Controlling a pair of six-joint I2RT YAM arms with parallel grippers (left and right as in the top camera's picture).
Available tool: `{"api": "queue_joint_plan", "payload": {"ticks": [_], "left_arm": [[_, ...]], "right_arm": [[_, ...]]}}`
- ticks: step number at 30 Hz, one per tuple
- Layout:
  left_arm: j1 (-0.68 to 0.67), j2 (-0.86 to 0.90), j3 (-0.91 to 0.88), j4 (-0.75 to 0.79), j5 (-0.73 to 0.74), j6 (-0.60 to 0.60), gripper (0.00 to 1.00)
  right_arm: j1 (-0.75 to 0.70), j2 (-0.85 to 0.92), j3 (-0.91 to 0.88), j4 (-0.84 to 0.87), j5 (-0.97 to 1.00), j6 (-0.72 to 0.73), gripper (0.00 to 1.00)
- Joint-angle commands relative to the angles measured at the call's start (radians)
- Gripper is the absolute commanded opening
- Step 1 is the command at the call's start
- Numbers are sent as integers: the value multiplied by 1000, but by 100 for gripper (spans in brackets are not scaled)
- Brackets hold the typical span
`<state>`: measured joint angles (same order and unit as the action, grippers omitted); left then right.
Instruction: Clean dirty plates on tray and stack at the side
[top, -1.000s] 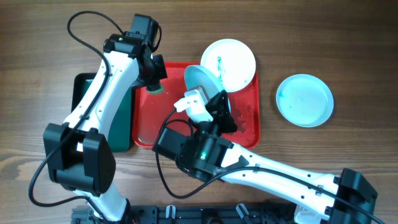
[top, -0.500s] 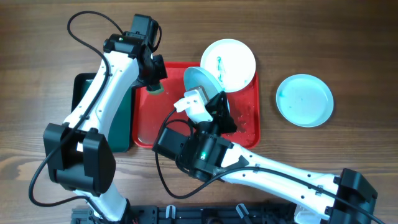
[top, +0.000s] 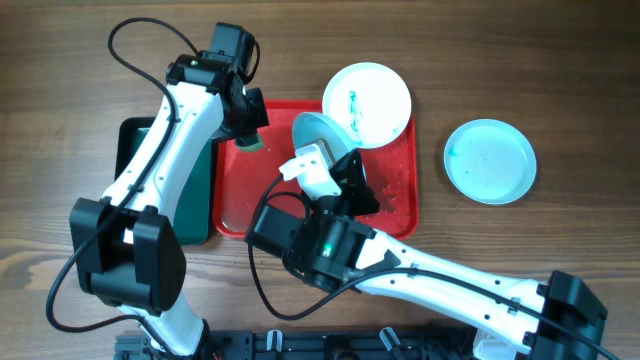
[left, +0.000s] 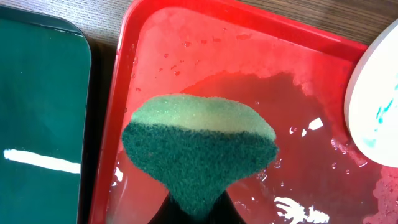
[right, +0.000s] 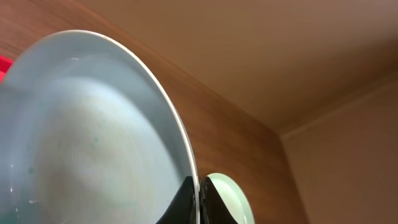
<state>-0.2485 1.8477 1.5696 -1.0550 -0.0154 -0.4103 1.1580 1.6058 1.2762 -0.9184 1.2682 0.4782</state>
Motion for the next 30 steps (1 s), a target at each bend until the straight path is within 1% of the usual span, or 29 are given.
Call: {"api": "queue_joint_plan", "payload": {"ticks": [1, 5, 10, 11, 12, 14, 17, 21, 24, 25, 27, 30], "left_arm": [[2, -2, -6, 3, 15, -17, 4], [2, -2, -6, 3, 15, -17, 4], [2, -2, -6, 3, 15, -17, 4], [2, -2, -6, 3, 15, -17, 4], [2, -2, -6, 3, 15, -17, 4], [2, -2, -6, 3, 15, -17, 4], [2, -2, -6, 4, 15, -16, 4], [2, -2, -6, 3, 15, -16, 4], [2, -2, -6, 4, 14, -16, 4], [2, -2, -6, 6, 15, -16, 4], [2, -2, -6, 10, 15, -16, 4], [2, -2, -6, 13, 15, -17, 4]], "right_arm": [[8, -41, 6, 23, -80, 18, 4], [6, -53, 7, 29, 92, -21, 4], [6, -55, 7, 149, 251, -262, 4], [6, -55, 7, 193, 251, -344, 4], [6, -55, 6, 232, 251, -392, 4], [8, -55, 6, 257, 249, -399, 4], [8, -55, 6, 252, 85, -388, 4], [-20, -55, 6, 145, -166, -193, 4], [-95, -60, 6, 25, -398, -30, 4], [-121, -64, 6, -1, -472, 2, 4], [-182, -74, 6, -22, -628, 23, 4], [-252, -91, 6, -5, -768, 23, 4]]}}
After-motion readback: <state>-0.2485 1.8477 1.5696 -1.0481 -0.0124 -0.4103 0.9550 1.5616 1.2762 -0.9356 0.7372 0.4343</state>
